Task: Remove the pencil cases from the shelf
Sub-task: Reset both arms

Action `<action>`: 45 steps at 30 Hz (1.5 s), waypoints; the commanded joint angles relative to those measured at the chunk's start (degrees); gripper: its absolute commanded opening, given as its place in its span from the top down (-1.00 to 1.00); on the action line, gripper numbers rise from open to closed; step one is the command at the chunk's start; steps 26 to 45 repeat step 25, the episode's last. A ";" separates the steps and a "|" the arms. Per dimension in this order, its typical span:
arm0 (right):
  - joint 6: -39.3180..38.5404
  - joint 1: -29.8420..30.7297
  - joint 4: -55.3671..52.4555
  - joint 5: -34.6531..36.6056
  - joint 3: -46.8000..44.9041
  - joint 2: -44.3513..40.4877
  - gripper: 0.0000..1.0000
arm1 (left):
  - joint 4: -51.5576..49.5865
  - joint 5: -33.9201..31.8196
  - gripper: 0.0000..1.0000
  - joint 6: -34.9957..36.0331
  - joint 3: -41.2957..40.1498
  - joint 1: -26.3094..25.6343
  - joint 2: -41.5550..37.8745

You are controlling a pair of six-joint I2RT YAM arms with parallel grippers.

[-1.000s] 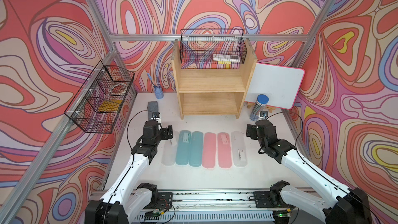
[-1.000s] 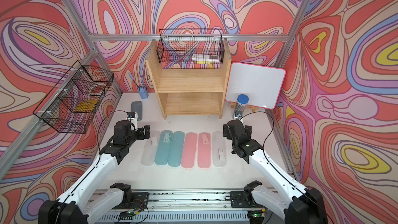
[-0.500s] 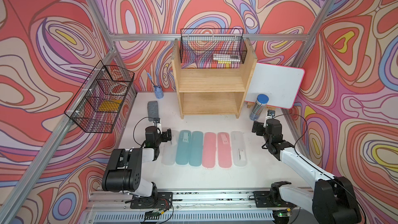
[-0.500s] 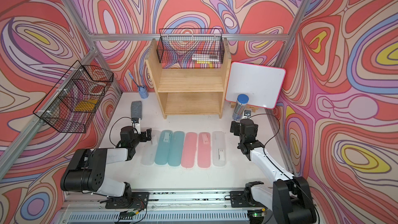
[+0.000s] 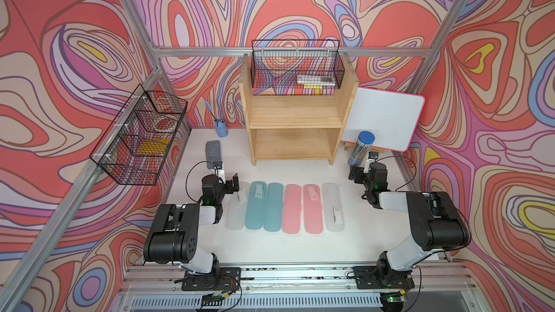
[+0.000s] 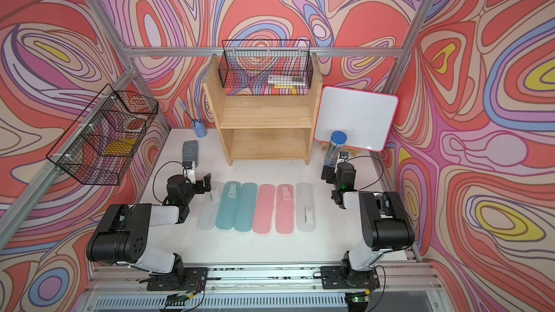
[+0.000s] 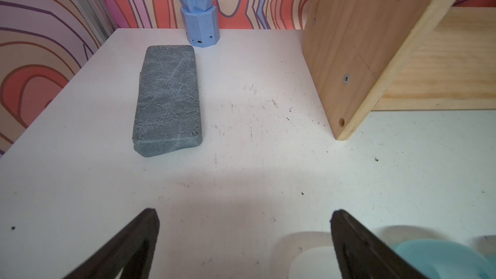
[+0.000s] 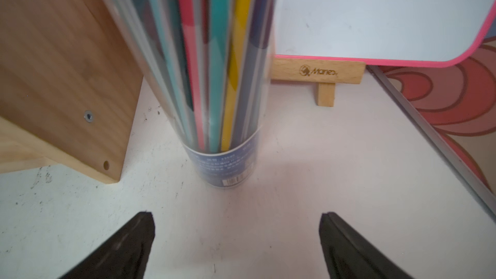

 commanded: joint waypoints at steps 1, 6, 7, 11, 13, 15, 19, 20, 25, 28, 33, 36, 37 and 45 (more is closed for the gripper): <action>-2.19 -0.30 11.98 -4.11 -2.80 0.65 -0.97 | 1.76 0.38 -0.98 0.90 -0.20 0.41 0.04; -2.53 -0.28 18.74 -4.22 -5.43 2.61 -0.96 | 1.76 0.35 -0.97 0.97 -0.20 0.41 0.08; -2.52 -0.29 18.50 -4.19 -5.37 2.56 -0.96 | 1.76 0.35 -0.98 0.97 -0.20 0.41 0.08; -2.56 -0.29 18.41 -4.18 -5.27 2.62 -0.97 | 1.67 0.33 -0.98 0.92 -0.20 0.41 0.08; -2.56 -0.28 18.40 -4.18 -5.30 2.62 -0.97 | 1.67 0.35 -0.97 0.92 -0.20 0.41 0.01; -2.58 -0.28 18.43 -4.18 -5.35 2.56 -0.96 | 1.67 0.31 -0.98 0.92 -0.15 0.41 -0.01; -2.54 -0.28 18.41 -4.18 -5.35 2.60 -0.97 | 0.92 0.13 -0.98 0.77 0.58 0.41 0.60; -2.56 -0.28 18.44 -4.18 -5.35 2.64 -0.97 | 0.52 0.13 -0.98 0.86 0.67 0.39 0.53; -2.58 -0.28 18.40 -4.18 -5.35 2.54 -0.96 | 1.38 0.13 -0.97 0.88 -0.10 0.39 -0.01; -2.58 -0.28 18.40 -4.18 -5.35 2.54 -0.96 | 1.38 0.13 -0.97 0.88 -0.10 0.39 -0.01; -2.58 -0.28 18.40 -4.18 -5.35 2.54 -0.96 | 1.38 0.13 -0.97 0.88 -0.10 0.39 -0.01; -2.58 -0.28 18.40 -4.18 -5.35 2.54 -0.96 | 1.38 0.13 -0.97 0.88 -0.10 0.39 -0.01; -2.58 -0.28 18.40 -4.18 -5.35 2.54 -0.96 | 1.38 0.13 -0.97 0.88 -0.10 0.39 -0.01; -2.58 -0.28 18.40 -4.18 -5.35 2.54 -0.96 | 1.38 0.13 -0.97 0.88 -0.10 0.39 -0.01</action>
